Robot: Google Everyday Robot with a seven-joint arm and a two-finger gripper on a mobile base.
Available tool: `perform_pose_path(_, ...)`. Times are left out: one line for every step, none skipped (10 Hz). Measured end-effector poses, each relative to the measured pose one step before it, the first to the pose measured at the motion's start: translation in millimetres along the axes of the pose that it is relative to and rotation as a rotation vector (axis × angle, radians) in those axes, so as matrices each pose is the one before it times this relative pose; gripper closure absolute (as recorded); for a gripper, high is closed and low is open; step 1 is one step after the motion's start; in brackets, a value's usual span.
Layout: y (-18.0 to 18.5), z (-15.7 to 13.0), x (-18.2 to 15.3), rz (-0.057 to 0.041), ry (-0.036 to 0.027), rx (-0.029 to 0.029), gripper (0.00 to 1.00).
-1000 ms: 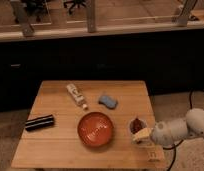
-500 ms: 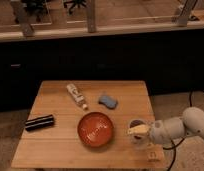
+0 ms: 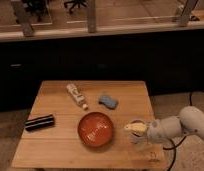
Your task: Place the pepper in the ceramic cup
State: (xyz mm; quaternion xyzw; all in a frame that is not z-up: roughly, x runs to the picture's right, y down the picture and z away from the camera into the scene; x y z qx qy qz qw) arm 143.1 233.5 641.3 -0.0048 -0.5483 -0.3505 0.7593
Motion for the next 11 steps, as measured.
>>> perform_pose_path(0.57,0.94,0.27,-0.00543,-0.00095,-0.00415,0.2)
perform_pose_path(-0.75,1.95,0.75,-0.00734,-0.00283,-0.00382,0.2)
perform_pose_path(-1.47,0.72,1.23,-0.00437,-0.00119,-0.00194,0.2)
perform_pose_path(-0.49,-1.86,1.27,0.0006,0.00443,0.00186,0.2)
perform_pose_path(-0.63,0.34,0.17,-0.00096,-0.00093,-0.00036,0.2)
perform_pose_path(0.01,-0.71,-0.54,-0.00046,0.00122,-0.00067,0.2)
perform_pose_path(-0.21,-0.09,-0.29,-0.00091,0.00026,-0.00077,0.2)
perform_pose_path(-0.69,-0.54,1.8,-0.00588,0.00216,-0.0024,0.2)
perform_pose_path(-0.95,-0.11,1.86,-0.00225,-0.00189,-0.00035,0.2)
perform_pose_path(-2.02,-0.71,0.75,-0.00195,-0.00101,-0.00037,0.2)
perform_pose_path(-0.54,-1.21,0.2,0.00014,0.00055,0.00029,0.2)
